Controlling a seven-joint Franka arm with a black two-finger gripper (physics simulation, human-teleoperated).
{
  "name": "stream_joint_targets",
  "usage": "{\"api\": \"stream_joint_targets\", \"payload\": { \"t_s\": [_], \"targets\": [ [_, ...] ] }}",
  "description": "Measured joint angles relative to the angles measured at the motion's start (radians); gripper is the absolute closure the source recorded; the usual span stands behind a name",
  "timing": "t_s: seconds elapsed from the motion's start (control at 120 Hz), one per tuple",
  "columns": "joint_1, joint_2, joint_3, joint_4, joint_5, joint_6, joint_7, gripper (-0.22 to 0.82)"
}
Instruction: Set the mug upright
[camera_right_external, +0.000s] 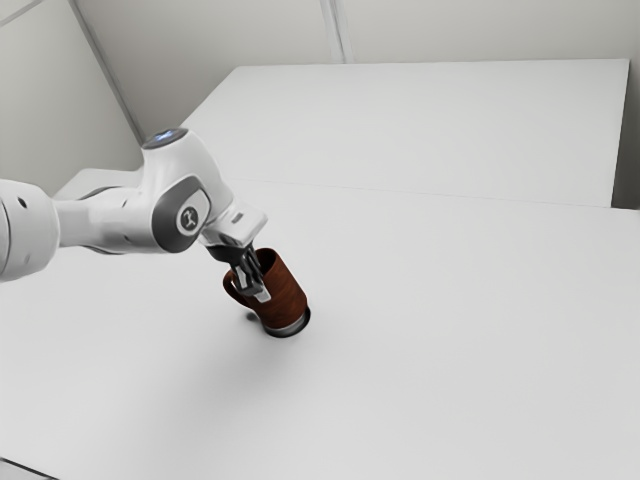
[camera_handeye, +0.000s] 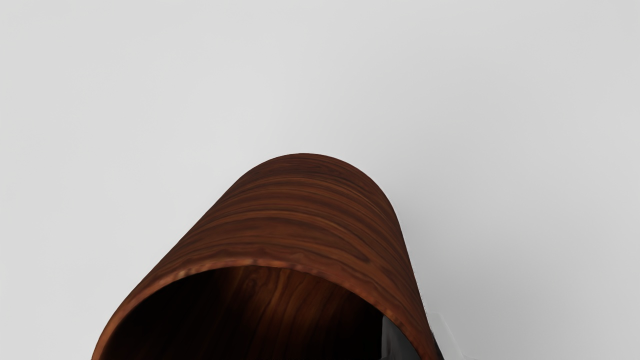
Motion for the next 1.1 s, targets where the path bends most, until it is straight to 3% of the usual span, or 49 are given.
{"api": "stream_joint_targets", "payload": {
  "t_s": [0.158,0.325,0.583,0.767,0.883,0.942,1.1],
  "targets": [
    [0.003,0.003,0.000,-0.001,0.000,0.002,0.003,0.35],
    [0.003,0.002,0.000,-0.001,0.001,0.002,0.005,0.16],
    [0.013,-0.033,-0.001,0.022,-0.001,-0.043,-0.079,0.05],
    [0.017,-0.045,0.010,0.153,0.009,-0.180,-0.278,0.02],
    [0.015,-0.041,0.017,0.309,0.051,-0.289,-0.409,0.01],
    [-0.021,-0.038,0.060,0.389,0.061,-0.350,-0.467,0.01],
    [-0.296,0.033,0.330,0.609,0.112,-0.518,-0.613,0.00]
  ]
}}
